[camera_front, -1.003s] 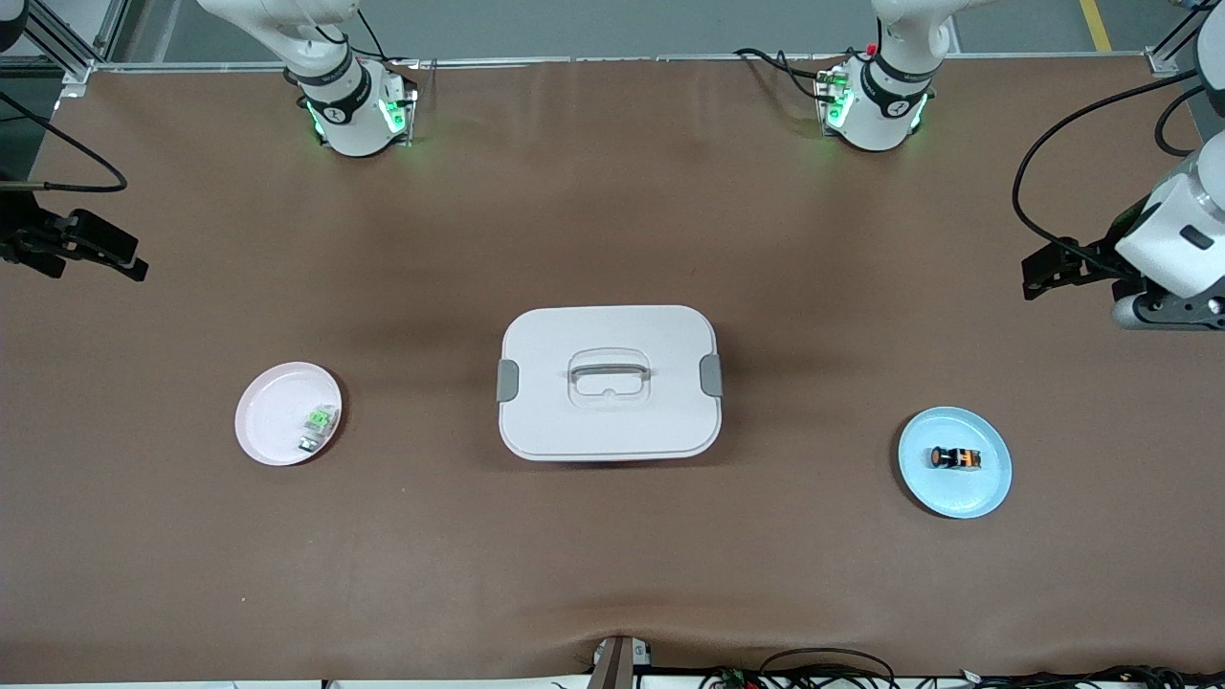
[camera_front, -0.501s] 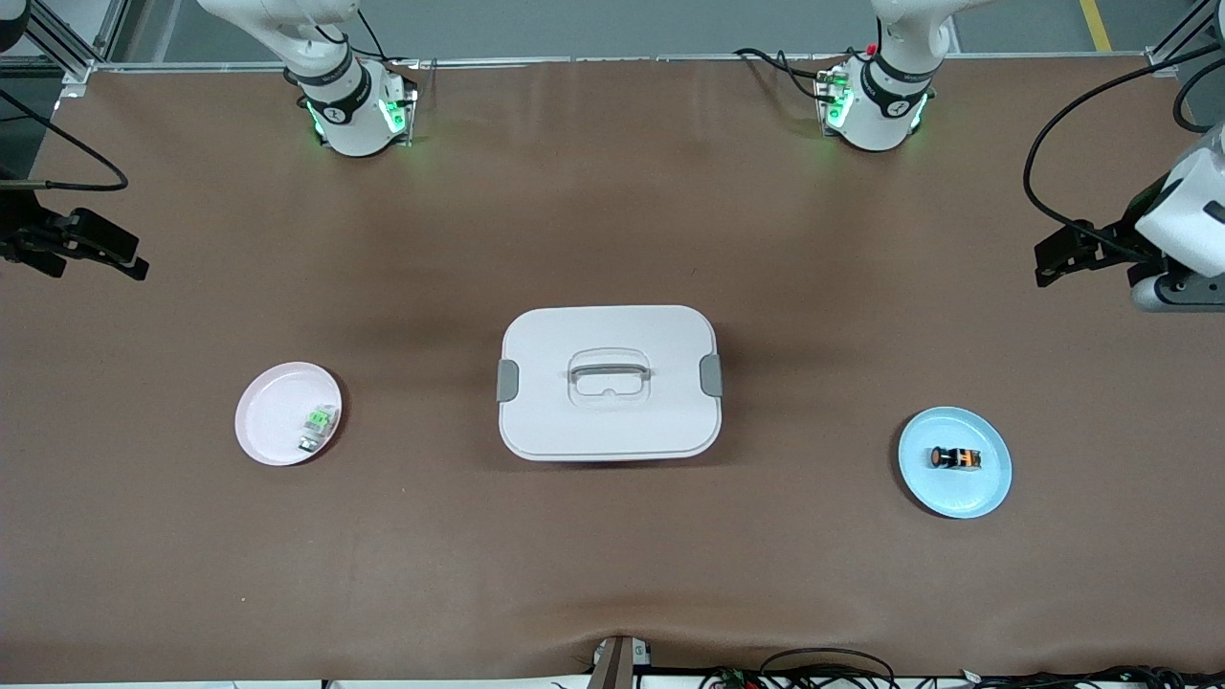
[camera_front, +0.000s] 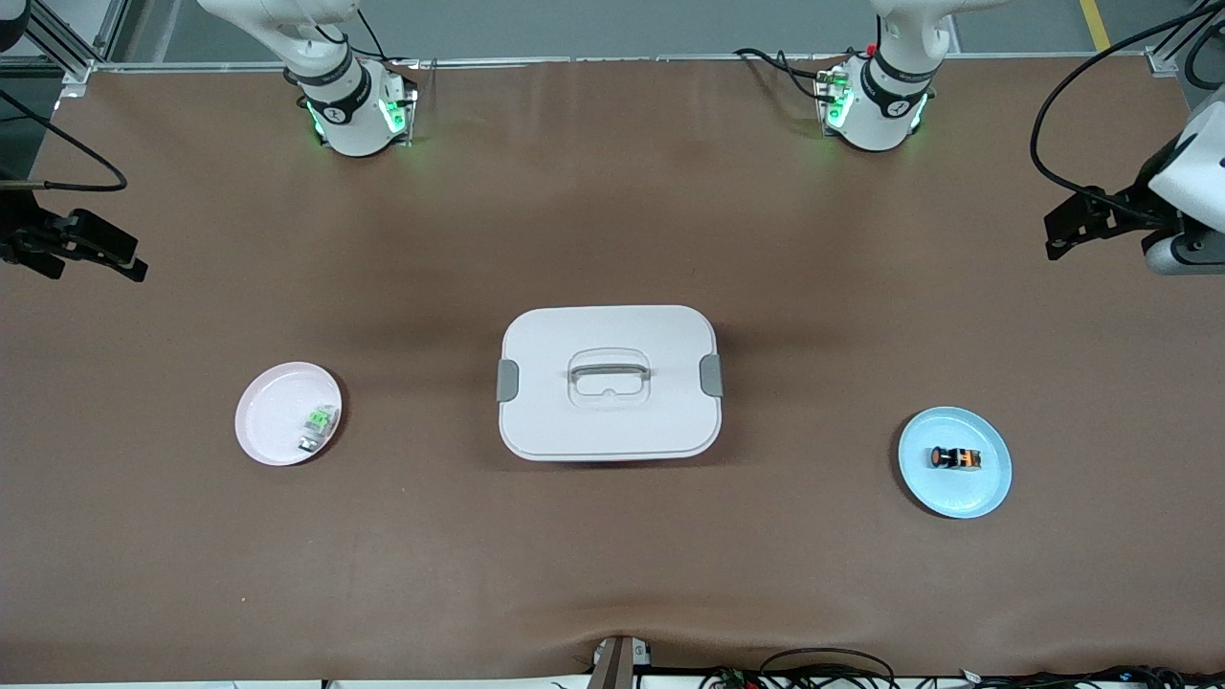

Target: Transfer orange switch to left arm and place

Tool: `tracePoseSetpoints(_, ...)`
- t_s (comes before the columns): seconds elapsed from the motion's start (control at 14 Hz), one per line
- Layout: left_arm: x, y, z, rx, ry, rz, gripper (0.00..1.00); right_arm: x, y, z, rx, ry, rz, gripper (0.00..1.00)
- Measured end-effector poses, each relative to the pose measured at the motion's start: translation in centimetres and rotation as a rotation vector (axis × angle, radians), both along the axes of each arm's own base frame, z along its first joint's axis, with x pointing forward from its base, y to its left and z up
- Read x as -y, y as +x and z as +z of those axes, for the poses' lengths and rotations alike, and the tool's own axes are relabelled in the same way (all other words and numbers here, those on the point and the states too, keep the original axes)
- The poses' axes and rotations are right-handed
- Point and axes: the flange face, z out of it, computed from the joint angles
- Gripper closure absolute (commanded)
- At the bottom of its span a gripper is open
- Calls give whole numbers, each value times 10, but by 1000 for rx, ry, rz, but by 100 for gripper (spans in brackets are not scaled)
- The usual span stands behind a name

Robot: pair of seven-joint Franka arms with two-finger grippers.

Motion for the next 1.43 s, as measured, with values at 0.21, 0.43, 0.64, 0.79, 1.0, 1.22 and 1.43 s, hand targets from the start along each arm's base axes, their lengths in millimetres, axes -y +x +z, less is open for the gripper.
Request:
tracePoseSetpoints(0.21,2,-7,-4,-13,-20,1,0,0,0,0,0,0,0,0)
tracePoseSetpoints(0.43,8,-19,-2,-13,-26,-4,0,0,0,0,1,0,0,0)
tracePoseSetpoints(0.64,6,-32,5,-4,-42,3,0,0,0,0,1,0,1,0)
tracePoseSetpoints(0.79,2,-36,8,6,-46,10,0,0,0,0,2,0,1,0)
tracePoseSetpoints(1.0,-4,-38,14,18,-56,22,0,0,0,0,2,0,2,0)
tracePoseSetpoints(1.22,-4,-38,17,26,-58,23,0,0,0,0,2,0,2,0)
tracePoseSetpoints(1.43,-4,-36,14,20,-58,23,0,0,0,0,2,0,2,0)
